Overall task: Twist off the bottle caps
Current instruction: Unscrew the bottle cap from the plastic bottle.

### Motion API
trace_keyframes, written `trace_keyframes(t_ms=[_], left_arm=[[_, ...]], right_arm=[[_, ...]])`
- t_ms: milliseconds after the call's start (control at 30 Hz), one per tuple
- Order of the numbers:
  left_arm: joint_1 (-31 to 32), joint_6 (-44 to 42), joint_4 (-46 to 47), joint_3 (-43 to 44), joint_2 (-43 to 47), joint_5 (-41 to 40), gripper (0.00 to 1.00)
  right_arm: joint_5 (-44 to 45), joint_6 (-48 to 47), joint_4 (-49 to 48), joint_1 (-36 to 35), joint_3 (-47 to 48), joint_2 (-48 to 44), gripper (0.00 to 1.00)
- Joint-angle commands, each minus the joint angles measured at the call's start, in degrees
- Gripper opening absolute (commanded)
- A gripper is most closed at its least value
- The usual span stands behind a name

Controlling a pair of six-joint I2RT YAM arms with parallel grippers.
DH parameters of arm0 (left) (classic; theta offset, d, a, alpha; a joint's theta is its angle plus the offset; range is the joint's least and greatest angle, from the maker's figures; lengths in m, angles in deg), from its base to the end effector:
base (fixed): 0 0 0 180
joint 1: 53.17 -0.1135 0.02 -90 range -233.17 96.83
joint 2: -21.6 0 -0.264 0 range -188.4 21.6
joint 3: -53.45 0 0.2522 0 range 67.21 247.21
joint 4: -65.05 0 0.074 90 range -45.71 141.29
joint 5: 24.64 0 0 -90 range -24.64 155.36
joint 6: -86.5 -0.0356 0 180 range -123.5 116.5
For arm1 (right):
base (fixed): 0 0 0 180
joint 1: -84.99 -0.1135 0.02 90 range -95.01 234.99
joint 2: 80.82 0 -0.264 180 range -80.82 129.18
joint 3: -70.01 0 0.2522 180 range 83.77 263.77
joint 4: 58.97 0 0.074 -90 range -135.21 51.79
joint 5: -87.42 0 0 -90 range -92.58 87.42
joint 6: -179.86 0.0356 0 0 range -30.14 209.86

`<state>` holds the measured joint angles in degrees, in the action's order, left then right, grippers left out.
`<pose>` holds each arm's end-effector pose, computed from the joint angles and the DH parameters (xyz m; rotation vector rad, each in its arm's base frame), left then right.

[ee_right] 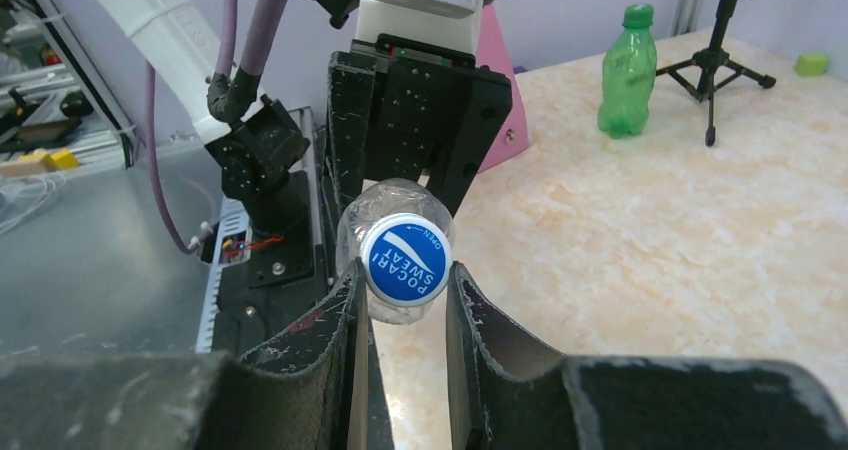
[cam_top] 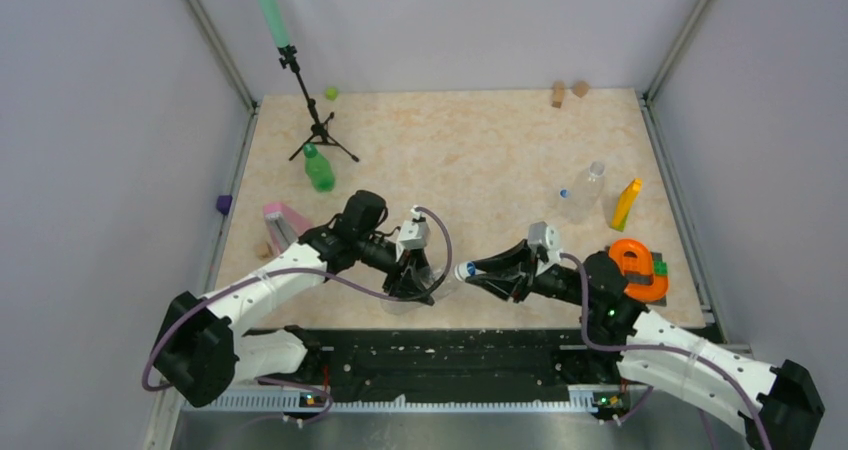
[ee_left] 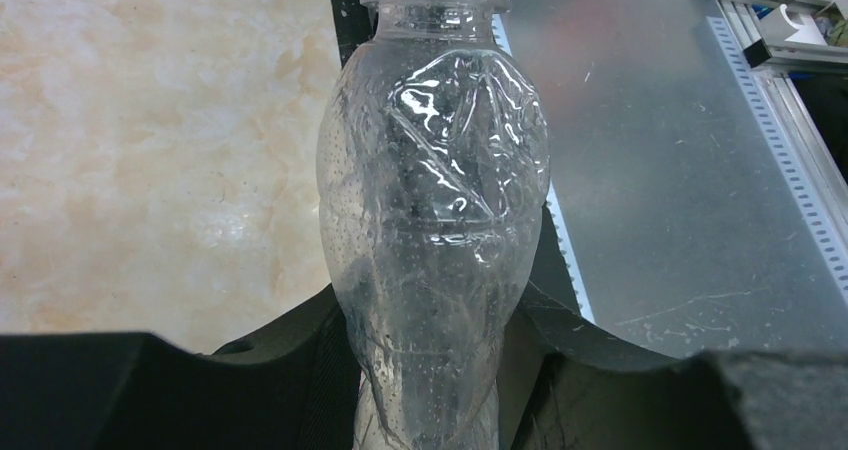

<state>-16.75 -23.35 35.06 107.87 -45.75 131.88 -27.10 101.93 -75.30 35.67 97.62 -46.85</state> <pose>0.1647 -0.1621 0.2407 1.5039 1.5529 -1.4796 0.0908 0.1283 0.2515 -0.8314 1.2736 1.1704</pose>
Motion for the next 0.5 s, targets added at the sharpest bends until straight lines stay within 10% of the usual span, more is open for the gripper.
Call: trace_keyframes(t_ms=[0,233,467], left_arm=[[0.5,-2.6,-3.3,3.8,-0.8,6.7,0.00],[0.5,6.4,4.0,1.3,0.9,-14.3,0.00],[0.6,7.0,12.8,-5.3,6.4,-23.9,0.00]], right_arm=[[-0.5,-9.5,3.3,1.0,3.5,3.3,0.00],[7.1,-0.4,0.6,2.3,3.6,6.3,0.01],[14.0,12.2,-4.4,2.2,0.9,8.2,0.25]])
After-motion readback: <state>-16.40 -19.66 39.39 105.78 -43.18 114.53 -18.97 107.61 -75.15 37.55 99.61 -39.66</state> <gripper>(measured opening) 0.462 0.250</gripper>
